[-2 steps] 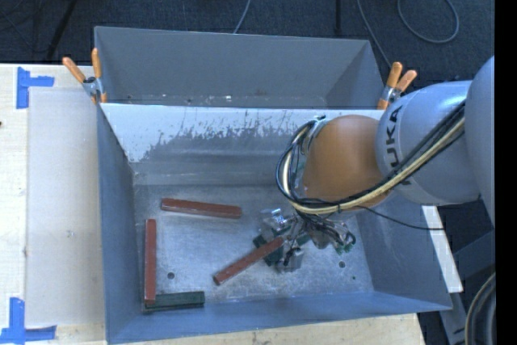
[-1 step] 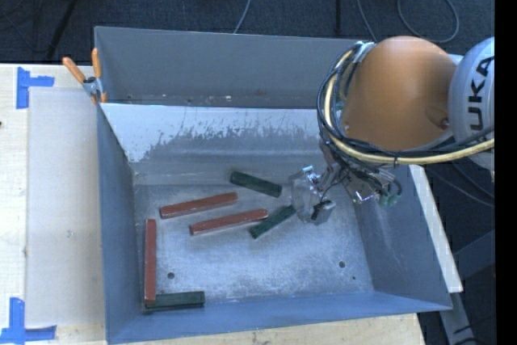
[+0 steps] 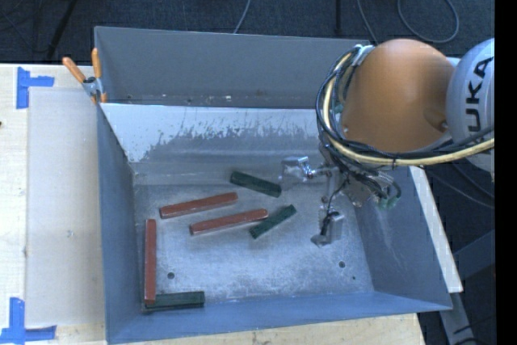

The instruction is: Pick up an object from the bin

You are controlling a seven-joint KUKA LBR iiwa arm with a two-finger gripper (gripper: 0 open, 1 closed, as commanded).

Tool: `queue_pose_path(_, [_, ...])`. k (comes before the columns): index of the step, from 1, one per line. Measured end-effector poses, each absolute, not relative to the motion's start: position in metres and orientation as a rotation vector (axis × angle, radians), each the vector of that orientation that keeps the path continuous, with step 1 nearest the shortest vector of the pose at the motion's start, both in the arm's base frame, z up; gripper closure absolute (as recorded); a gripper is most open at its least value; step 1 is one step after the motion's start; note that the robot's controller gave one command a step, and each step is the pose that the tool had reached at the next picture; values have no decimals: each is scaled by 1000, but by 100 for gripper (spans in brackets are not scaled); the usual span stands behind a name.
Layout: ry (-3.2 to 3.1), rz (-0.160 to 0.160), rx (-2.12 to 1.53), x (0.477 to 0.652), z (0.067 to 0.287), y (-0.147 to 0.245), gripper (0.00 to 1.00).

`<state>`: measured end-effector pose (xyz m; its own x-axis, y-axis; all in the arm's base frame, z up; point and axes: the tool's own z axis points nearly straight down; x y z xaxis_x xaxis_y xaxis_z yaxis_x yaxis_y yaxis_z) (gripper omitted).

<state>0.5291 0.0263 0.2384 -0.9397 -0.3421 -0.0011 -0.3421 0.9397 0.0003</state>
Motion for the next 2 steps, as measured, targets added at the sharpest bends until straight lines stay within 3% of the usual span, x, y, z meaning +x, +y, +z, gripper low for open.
queue_pose_path(1, [3094,3,-572,547,75,63,0])
queue_pose_path(2, [3086,-6,-560,596,83,8,0])
